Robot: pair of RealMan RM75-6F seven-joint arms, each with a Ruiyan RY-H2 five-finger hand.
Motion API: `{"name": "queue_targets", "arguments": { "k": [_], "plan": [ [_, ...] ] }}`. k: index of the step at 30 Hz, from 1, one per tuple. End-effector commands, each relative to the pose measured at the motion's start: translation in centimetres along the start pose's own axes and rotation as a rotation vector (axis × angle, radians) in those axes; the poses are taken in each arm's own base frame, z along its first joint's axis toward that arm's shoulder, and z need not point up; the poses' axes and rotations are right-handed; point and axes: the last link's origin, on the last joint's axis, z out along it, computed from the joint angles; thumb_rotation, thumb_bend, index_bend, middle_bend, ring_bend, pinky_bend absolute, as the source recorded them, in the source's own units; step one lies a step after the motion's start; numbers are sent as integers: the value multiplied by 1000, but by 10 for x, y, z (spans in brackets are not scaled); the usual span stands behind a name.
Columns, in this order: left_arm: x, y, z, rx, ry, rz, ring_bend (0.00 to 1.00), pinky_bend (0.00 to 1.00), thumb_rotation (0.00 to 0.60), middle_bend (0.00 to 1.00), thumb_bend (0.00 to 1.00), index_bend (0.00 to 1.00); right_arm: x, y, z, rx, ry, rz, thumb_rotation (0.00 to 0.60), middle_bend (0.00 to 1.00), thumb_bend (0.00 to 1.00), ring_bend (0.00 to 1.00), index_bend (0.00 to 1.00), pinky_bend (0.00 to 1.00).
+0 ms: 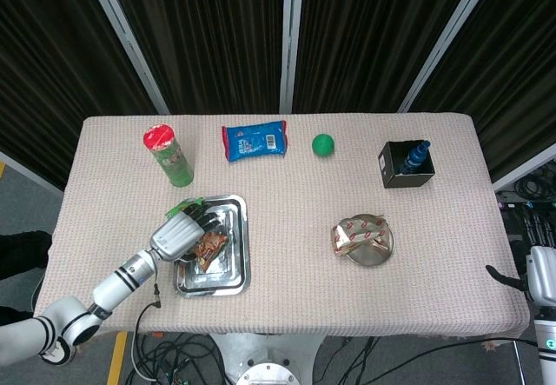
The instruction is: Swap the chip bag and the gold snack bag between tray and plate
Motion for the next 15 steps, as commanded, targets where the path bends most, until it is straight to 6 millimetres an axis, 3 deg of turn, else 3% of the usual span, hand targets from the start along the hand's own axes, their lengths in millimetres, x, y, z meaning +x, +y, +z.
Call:
{"name": "queue_targets", "arguments": {
  "k": [1,8,15],
  "plan": [
    [-2,1,5,-13,-12,8,201,307,600,289,186,320,0,0,0,-3,-4,0,600,0,0,0,0,0],
    [0,2,11,-21,27,11,386,489,600,473,289,508,-1,2,1,-12,-15,0,600,0,3,0,0,0],
    [12,3,16,-34,105,-5,439,538,600,532,351,576,-1,3,0,-19,-20,0,600,0,5,0,0,0]
  ]
}}
